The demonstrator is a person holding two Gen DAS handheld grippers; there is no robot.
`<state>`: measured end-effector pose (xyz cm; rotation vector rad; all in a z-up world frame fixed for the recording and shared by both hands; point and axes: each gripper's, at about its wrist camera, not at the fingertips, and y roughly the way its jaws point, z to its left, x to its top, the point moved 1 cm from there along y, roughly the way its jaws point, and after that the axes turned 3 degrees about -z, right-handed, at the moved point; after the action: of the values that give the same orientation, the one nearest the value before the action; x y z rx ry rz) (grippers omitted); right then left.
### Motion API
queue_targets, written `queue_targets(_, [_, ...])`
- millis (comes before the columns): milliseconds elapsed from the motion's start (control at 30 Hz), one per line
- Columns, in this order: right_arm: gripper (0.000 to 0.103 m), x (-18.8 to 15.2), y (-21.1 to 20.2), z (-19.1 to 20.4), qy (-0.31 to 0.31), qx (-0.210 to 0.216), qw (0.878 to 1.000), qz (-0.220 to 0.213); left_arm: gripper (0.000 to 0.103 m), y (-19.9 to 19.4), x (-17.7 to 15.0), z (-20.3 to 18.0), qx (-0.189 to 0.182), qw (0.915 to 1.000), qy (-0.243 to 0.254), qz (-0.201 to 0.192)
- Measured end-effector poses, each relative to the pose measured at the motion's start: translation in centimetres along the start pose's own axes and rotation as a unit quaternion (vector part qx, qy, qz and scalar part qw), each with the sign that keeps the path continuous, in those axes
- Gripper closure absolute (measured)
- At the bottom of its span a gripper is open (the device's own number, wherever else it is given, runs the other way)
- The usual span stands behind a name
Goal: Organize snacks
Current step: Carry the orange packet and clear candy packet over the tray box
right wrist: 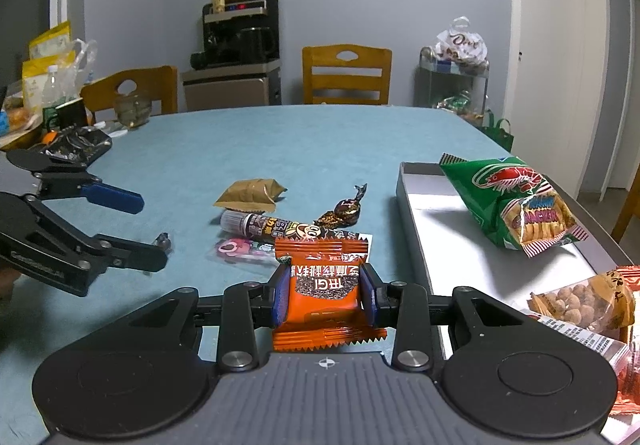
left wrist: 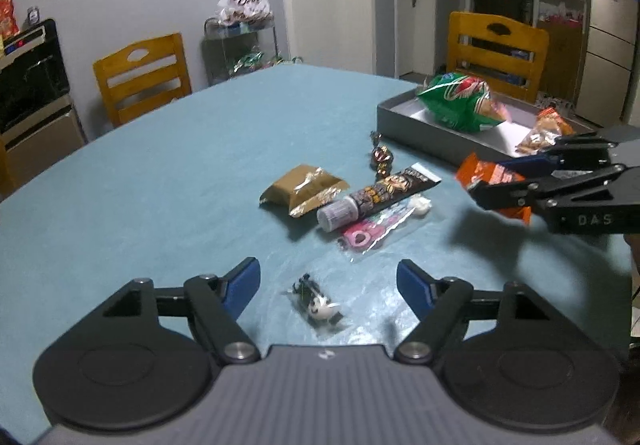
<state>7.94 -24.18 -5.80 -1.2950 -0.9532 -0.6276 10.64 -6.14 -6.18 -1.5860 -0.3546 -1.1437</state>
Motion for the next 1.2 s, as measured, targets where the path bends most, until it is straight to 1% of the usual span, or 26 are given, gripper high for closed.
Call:
queue_targets(67, [0.066, 0.0, 0.0, 0.0, 0.000, 0.000, 1.000, 0.002, 0.028, 0.5, -0.3, 0.0, 0.010, 0.9998, -0.005, 0.018])
queue_targets(100, [0.066, 0.0, 0.1, 0.0, 0.000, 0.000, 1.000, 0.002, 0.032, 0.8, -0.4, 0.1, 0.012, 0.9994, -0.011, 0.029])
queue_targets(133, [0.066, 0.0, 0.1, 0.0, 0.000, 0.001, 1.000, 0.002, 0.039, 0.9, -0.6, 0.1, 0.012, 0.9991, -0.018, 0.036])
queue_targets(167, [0.066, 0.0, 0.1, 0.0, 0.000, 0.002, 1.000, 0.003, 0.042, 1.0, -0.6, 0.2, 0.009, 0.9988, -0.024, 0.041])
queue_targets(233, [0.066, -0.1, 0.3, 0.1, -0.001, 0.003, 1.000, 0.004, 0.058, 1.3, -0.7, 0.2, 0.007, 0.9986, -0.029, 0.044])
queue_targets(300, [0.066, -0.1, 0.4, 0.1, 0.000, 0.004, 1.000, 0.005, 0.063, 1.6, -0.8, 0.4, 0.006, 0.9981, -0.036, 0.050])
queue_targets(333, [0.066, -0.1, 0.4, 0.2, -0.001, 0.005, 1.000, 0.006, 0.066, 1.6, -0.8, 0.5, 0.004, 0.9980, -0.040, 0.049])
queue_targets(400, [0.066, -0.1, 0.5, 0.3, -0.001, 0.006, 1.000, 0.006, 0.066, 1.7, -0.8, 0.7, 0.003, 0.9975, -0.050, 0.050])
queue_targets(467, [0.066, -0.1, 0.6, 0.4, -0.002, 0.009, 1.000, 0.006, 0.070, 1.9, -0.8, 0.8, 0.005, 0.9973, -0.058, 0.045])
queue_targets(533, [0.066, -0.1, 0.6, 0.5, -0.002, 0.013, 1.000, 0.006, 0.085, 2.0, -0.7, 0.9, 0.008, 0.9971, -0.063, 0.041])
queue_targets(567, [0.066, -0.1, 0.6, 0.5, -0.003, 0.014, 1.000, 0.006, 0.087, 2.0, -0.7, 1.1, 0.011, 0.9969, -0.066, 0.040])
queue_targets(667, [0.066, -0.2, 0.3, 0.7, -0.004, 0.021, 1.000, 0.003, 0.087, 1.8, -0.6, 1.5, 0.031, 0.9967, -0.070, 0.027])
queue_targets(767, [0.066, -0.1, 0.1, 0.8, -0.006, 0.026, 1.000, -0.001, 0.087, 1.4, -0.4, 1.6, 0.036, 0.9967, -0.072, 0.008])
queue_targets(867, [0.066, -0.1, -0.2, 0.8, -0.008, 0.029, 1.000, -0.002, 0.087, 0.9, -0.2, 1.4, 0.048, 0.9967, -0.064, -0.014])
queue_targets(1033, [0.066, 0.3, -1.4, 0.4, -0.006, 0.032, 0.999, -0.019, 0.087, 0.3, 0.4, 0.9, 0.059, 0.9959, -0.061, -0.031])
queue_targets(1200, [0.066, 1.0, -3.0, -1.1, 0.000, 0.026, 0.999, -0.043, 0.087, -0.3, 1.9, -0.5, 0.057, 0.9956, -0.055, -0.050])
